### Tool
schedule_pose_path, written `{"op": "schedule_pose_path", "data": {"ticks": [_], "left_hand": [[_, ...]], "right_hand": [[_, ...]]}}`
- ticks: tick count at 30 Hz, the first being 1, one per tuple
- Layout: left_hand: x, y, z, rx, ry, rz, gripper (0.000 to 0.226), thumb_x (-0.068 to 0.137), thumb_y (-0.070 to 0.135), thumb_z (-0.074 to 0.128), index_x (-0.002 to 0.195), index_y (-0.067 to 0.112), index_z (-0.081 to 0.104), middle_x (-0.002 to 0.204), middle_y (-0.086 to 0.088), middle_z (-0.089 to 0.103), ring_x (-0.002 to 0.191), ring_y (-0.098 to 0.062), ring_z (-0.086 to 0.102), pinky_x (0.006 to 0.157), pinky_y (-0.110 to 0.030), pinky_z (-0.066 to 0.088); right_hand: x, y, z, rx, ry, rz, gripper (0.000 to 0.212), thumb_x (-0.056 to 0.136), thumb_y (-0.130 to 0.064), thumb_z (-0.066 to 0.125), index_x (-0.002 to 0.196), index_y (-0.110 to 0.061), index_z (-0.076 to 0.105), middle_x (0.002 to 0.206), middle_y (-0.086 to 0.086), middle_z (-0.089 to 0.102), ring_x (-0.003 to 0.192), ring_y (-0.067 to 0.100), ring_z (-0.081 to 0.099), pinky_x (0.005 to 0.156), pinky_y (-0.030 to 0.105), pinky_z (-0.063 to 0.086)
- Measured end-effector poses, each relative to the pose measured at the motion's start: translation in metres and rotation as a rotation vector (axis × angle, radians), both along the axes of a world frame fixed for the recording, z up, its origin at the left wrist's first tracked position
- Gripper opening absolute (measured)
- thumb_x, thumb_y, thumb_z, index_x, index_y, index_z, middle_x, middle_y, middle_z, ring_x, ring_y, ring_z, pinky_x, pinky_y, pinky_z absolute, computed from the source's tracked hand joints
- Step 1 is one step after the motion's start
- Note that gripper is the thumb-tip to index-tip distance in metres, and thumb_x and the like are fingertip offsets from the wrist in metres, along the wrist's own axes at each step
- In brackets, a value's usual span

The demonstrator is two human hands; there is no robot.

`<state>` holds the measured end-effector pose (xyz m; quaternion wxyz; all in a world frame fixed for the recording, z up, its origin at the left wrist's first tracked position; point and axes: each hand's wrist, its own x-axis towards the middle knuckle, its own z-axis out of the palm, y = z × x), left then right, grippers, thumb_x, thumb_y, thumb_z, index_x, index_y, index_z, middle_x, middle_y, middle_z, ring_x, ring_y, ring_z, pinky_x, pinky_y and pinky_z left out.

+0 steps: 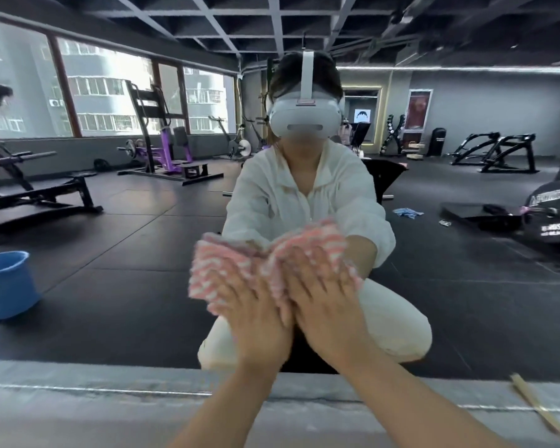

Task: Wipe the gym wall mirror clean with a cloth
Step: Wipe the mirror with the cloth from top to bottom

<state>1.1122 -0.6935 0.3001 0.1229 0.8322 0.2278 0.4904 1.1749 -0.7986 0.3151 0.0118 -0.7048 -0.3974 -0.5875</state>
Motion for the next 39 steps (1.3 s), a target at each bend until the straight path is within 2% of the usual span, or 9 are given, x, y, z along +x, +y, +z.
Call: {"op": "schedule_pose_path", "data": {"ticks": [6,10,13,18,22,30,32,35,39], "left_hand": [[0.029,-0.048,-0.021,0.602,0.161,-0.253,0.058,0.086,0.042,0.035,0.141,0.024,0.03,0.157,-0.019,0.0,0.142,-0.041,0.005,0.1,-0.054,0.025],[0.014,-0.015,-0.03,0.651,0.143,-0.251,0.045,0.097,0.042,0.027,0.139,0.027,0.033,0.158,-0.011,0.001,0.146,-0.03,-0.013,0.099,-0.052,0.025],[-0.012,0.018,-0.051,0.446,0.237,-0.131,0.051,0.101,0.044,0.008,0.135,0.02,0.037,0.157,-0.02,-0.006,0.145,-0.039,-0.003,0.091,-0.051,0.028],[-0.048,0.04,-0.102,-0.25,0.338,0.08,0.074,0.098,0.051,0.025,0.143,-0.008,0.025,0.139,-0.046,0.024,0.13,-0.058,0.021,0.094,-0.071,0.032],[-0.051,0.029,-0.108,-0.638,0.307,0.111,0.088,0.097,0.032,0.048,0.142,0.0,-0.021,0.152,-0.032,-0.016,0.144,-0.04,-0.013,0.114,-0.051,-0.006],[-0.018,-0.046,-0.098,-1.031,0.215,0.08,0.072,0.102,0.024,0.034,0.145,-0.006,-0.016,0.153,-0.032,-0.006,0.142,-0.044,0.002,0.112,-0.047,0.001],[-0.011,-0.069,-0.101,-0.921,0.293,0.033,0.065,0.101,0.02,0.034,0.143,-0.018,0.0,0.148,-0.041,0.007,0.138,-0.051,0.013,0.11,-0.05,0.0],[-0.011,-0.106,-0.15,-0.312,0.667,-0.093,0.05,0.079,0.016,0.035,0.101,-0.017,0.065,0.101,-0.045,0.056,0.094,-0.059,0.054,0.095,-0.057,0.017],[-0.03,-0.137,-0.15,0.068,0.887,-0.283,0.055,0.072,0.033,0.04,0.101,0.0,0.073,0.106,-0.024,0.068,0.102,-0.039,0.062,0.109,-0.04,0.012]], "right_hand": [[0.014,-0.083,-0.052,0.139,0.254,-0.144,0.06,0.104,-0.042,0.007,0.153,-0.01,-0.002,0.16,0.011,-0.013,0.147,0.03,-0.01,0.116,0.049,0.0],[0.006,-0.063,-0.056,0.102,0.258,-0.095,0.061,0.105,-0.039,0.016,0.153,-0.009,-0.004,0.16,0.009,-0.014,0.147,0.031,-0.011,0.116,0.05,-0.002],[-0.007,-0.029,-0.059,-0.067,0.199,-0.042,0.101,0.08,-0.017,0.063,0.153,-0.01,-0.006,0.16,0.008,-0.013,0.147,0.033,-0.011,0.118,0.05,-0.006],[-0.037,0.035,-0.076,-0.302,0.116,0.033,0.075,0.081,-0.02,0.029,0.153,-0.02,0.01,0.161,0.002,-0.01,0.147,0.026,-0.012,0.119,0.047,-0.005],[-0.043,0.052,-0.083,-0.491,0.144,0.013,0.064,0.083,-0.023,0.023,0.144,-0.026,0.04,0.155,-0.007,0.031,0.145,0.023,0.014,0.118,0.043,0.002],[-0.02,-0.015,-0.1,-0.56,0.141,-0.009,0.062,0.082,-0.02,0.028,0.141,-0.012,0.041,0.147,-0.003,0.045,0.137,0.023,0.027,0.116,0.041,0.007],[-0.009,-0.04,-0.106,-0.525,0.139,0.009,0.061,0.081,-0.019,0.031,0.14,-0.01,0.041,0.145,0.0,0.044,0.136,0.023,0.031,0.115,0.04,0.009],[0.002,-0.084,-0.114,-0.467,0.168,0.017,0.058,0.08,-0.017,0.035,0.136,-0.005,0.04,0.142,0.005,0.044,0.133,0.024,0.035,0.114,0.041,0.009],[0.013,-0.143,-0.13,-0.42,0.239,-0.094,0.065,0.077,-0.018,0.035,0.141,-0.005,0.032,0.145,0.008,0.035,0.138,0.031,0.027,0.116,0.044,0.005]]}}
